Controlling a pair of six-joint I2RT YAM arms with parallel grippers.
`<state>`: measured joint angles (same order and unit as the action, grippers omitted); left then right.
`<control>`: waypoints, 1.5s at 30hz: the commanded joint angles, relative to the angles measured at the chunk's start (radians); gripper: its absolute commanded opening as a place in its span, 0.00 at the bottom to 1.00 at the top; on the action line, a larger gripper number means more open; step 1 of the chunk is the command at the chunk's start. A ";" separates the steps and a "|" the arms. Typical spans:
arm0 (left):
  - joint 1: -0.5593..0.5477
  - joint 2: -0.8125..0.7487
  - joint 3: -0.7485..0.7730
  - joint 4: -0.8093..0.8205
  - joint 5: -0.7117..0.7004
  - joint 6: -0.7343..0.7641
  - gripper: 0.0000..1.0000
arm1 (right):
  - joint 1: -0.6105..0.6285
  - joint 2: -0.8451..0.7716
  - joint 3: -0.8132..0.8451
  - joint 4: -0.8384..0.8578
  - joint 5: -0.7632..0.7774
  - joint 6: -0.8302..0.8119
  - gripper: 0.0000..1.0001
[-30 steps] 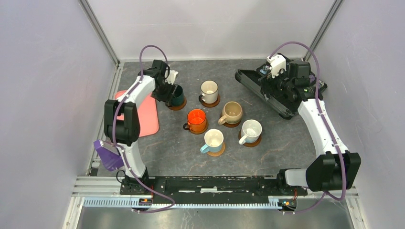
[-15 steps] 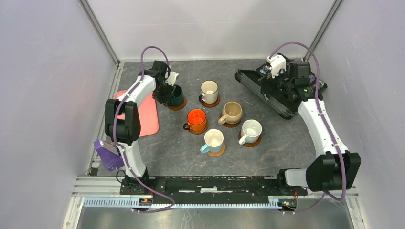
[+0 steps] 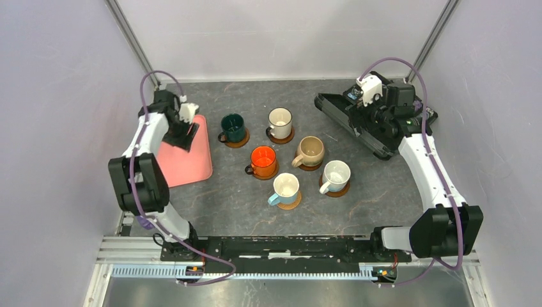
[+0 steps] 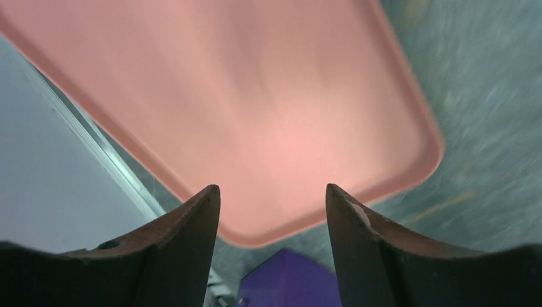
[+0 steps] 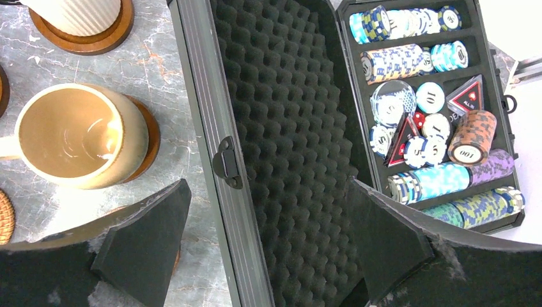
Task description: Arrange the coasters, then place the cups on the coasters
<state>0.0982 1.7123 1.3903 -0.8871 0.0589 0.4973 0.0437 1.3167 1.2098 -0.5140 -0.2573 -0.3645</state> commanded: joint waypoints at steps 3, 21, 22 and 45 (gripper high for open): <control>0.043 -0.205 -0.290 -0.038 0.095 0.457 0.62 | -0.005 -0.035 -0.023 0.020 -0.008 -0.002 0.98; 0.029 -0.223 -0.567 0.193 0.077 0.652 0.48 | -0.005 -0.049 -0.029 0.007 -0.009 -0.005 0.98; 0.020 -0.218 -0.564 0.194 0.078 0.644 0.45 | -0.005 -0.050 -0.032 0.008 -0.009 -0.005 0.98; -0.329 -0.159 -0.444 0.096 0.080 0.289 0.04 | -0.005 -0.062 -0.050 0.017 -0.002 0.007 0.98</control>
<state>-0.1986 1.5368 0.8783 -0.7361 0.1238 0.9337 0.0437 1.2816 1.1633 -0.5175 -0.2607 -0.3637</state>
